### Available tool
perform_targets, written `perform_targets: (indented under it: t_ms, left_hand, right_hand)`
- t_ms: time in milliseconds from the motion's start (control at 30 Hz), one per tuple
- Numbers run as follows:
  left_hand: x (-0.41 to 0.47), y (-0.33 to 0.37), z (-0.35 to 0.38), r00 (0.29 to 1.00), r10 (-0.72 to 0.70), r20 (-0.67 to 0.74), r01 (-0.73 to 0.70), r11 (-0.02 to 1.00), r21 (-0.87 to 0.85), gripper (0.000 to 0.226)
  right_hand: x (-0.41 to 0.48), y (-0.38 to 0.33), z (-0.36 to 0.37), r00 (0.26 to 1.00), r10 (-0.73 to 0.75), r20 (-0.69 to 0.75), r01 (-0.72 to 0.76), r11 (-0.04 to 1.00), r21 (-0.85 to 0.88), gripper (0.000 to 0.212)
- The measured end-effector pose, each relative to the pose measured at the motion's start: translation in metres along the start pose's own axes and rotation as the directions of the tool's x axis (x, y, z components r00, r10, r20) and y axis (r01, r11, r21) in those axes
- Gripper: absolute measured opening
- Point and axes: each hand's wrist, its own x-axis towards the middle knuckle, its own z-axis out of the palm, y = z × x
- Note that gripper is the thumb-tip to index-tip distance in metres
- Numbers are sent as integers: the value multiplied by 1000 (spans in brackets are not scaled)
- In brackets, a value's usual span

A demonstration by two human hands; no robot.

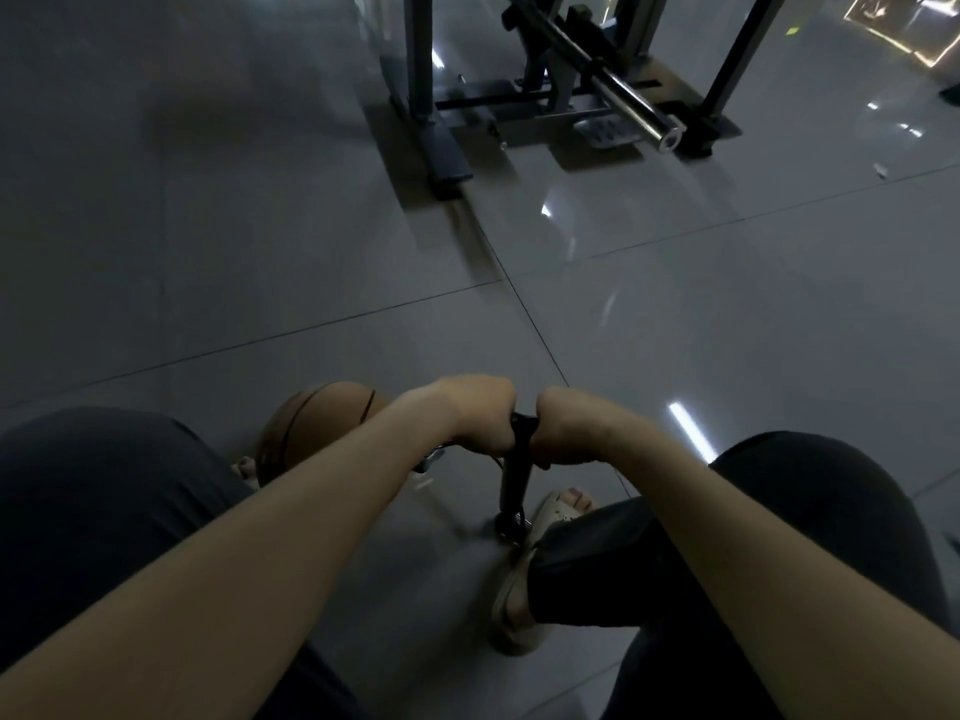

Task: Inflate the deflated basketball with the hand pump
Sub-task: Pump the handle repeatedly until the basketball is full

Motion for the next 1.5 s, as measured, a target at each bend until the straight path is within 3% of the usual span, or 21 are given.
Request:
perform_targets:
  t_ms: [333, 433, 633, 767, 1000, 1167, 1300, 1500]
  left_hand:
    - [40, -6, 85, 1000, 1, 5, -1, 995, 96, 17]
    - [43, -9, 92, 1000, -6, 13, 5, 996, 92, 5]
    - [27, 7, 91, 999, 13, 32, -17, 992, 125, 10]
    - [14, 16, 53, 1000, 18, 20, -21, 991, 131, 15]
    - [-23, 15, -44, 996, 28, -86, -37, 994, -105, 8]
    - [-2, 6, -15, 1000, -13, -1, 13, 999, -53, 15]
    - [20, 5, 19, 998, -28, -60, 29, 999, 18, 23]
    - [38, -2, 68, 999, -39, -30, 41, 997, 64, 23]
  right_hand:
    - [46, 31, 72, 994, 47, 97, -42, 998, -54, 21]
    - [51, 31, 80, 993, 59, 104, -52, 996, -66, 21]
    - [34, 32, 83, 988, 85, 130, -74, 994, -83, 28]
    - [10, 24, 46, 987, 64, 146, -55, 996, -68, 17]
    - [-32, 4, -55, 1000, -17, 6, 16, 997, 73, 12]
    - [-5, -2, -20, 1000, 2, 29, -1, 1000, -28, 8]
    - [25, 17, 11, 999, 25, 37, -25, 1000, -7, 12]
    - [49, 32, 57, 998, 10, 58, -5, 997, -79, 21]
